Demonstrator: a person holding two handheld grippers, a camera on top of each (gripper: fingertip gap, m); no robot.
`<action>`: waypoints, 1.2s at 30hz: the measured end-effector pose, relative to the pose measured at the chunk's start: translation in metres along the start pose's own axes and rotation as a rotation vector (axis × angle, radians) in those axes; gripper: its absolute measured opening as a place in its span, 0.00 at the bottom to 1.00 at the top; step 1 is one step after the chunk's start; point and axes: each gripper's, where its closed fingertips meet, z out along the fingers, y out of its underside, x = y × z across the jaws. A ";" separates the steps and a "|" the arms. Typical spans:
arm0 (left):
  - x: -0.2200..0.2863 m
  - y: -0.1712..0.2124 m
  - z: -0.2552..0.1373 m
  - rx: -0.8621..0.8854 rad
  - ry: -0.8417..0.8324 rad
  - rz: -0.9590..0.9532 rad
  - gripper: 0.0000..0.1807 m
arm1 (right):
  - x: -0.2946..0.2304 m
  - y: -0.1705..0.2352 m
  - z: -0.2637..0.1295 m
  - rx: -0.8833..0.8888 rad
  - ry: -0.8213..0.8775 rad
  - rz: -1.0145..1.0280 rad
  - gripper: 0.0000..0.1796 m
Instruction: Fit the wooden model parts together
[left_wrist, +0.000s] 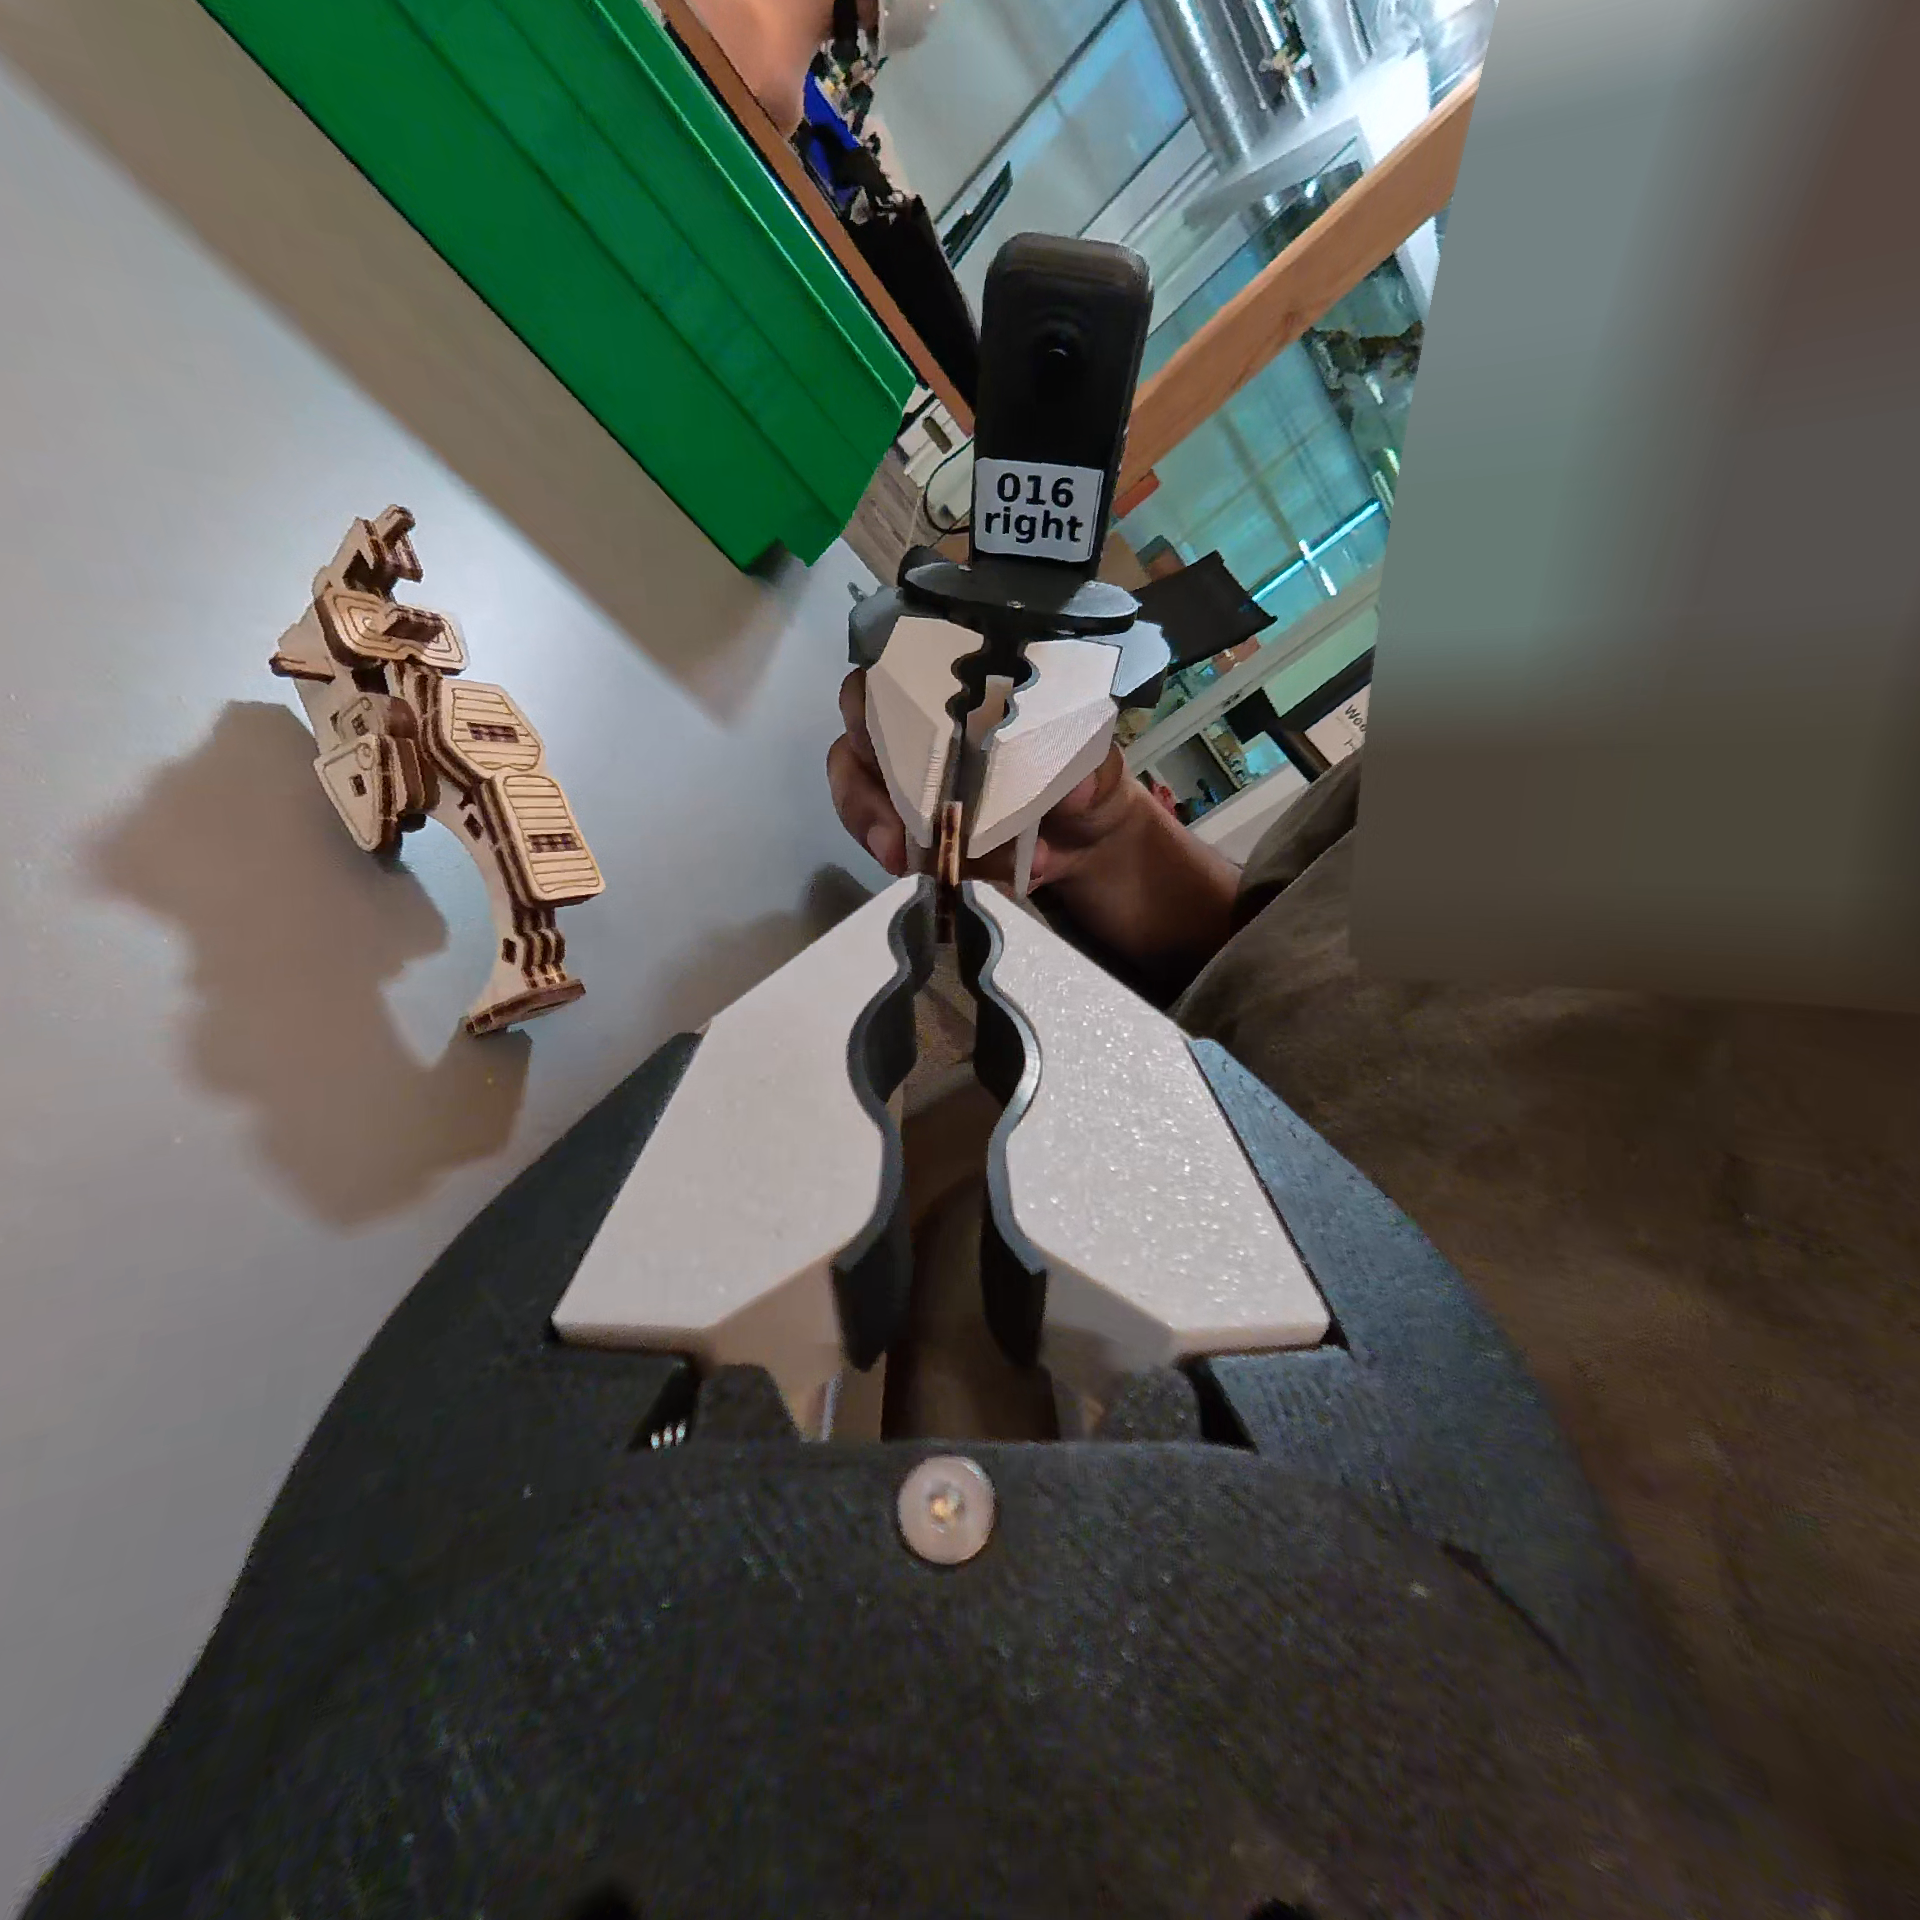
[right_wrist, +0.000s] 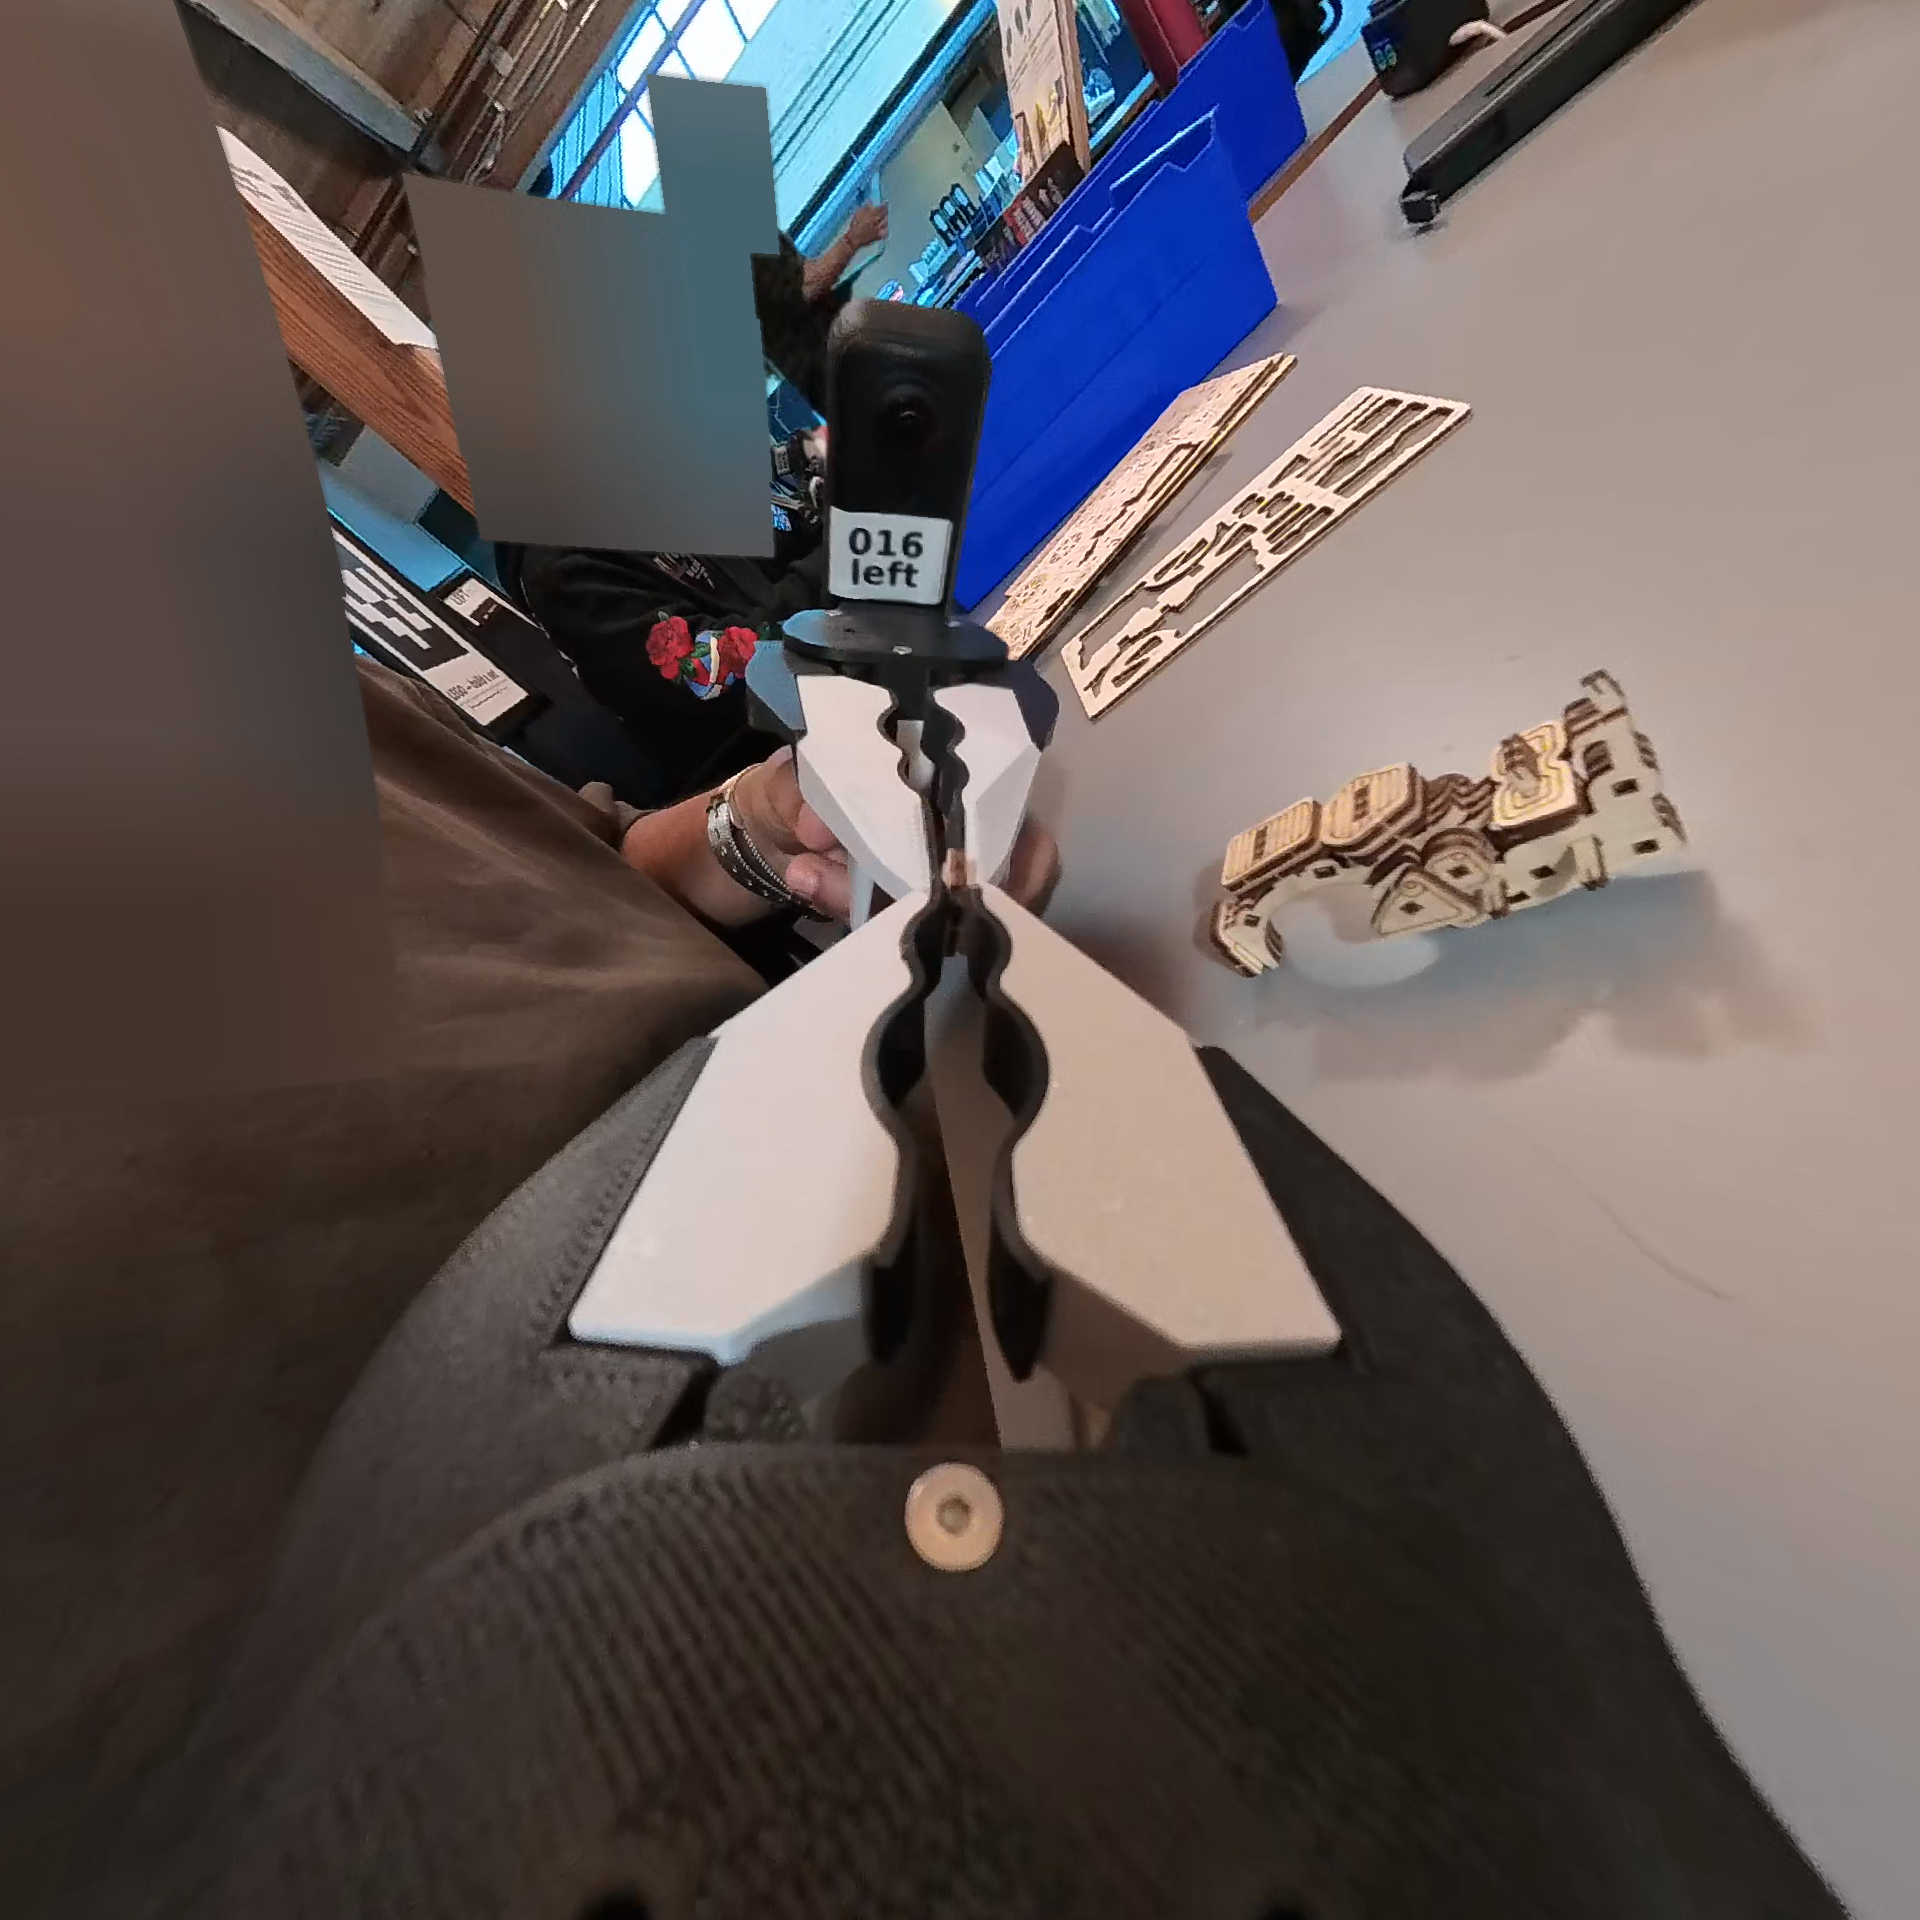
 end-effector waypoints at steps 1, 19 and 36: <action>0.000 0.000 0.000 0.005 0.005 -0.013 0.00 | 0.001 0.000 0.000 0.001 0.002 0.002 0.01; -0.042 -0.008 -0.005 0.106 -0.277 -0.096 0.00 | 0.038 0.007 0.005 -0.260 0.695 -1.035 0.18; -0.034 -0.006 0.001 0.087 -0.310 0.021 0.20 | 0.047 0.004 -0.009 -0.350 0.825 -1.154 0.11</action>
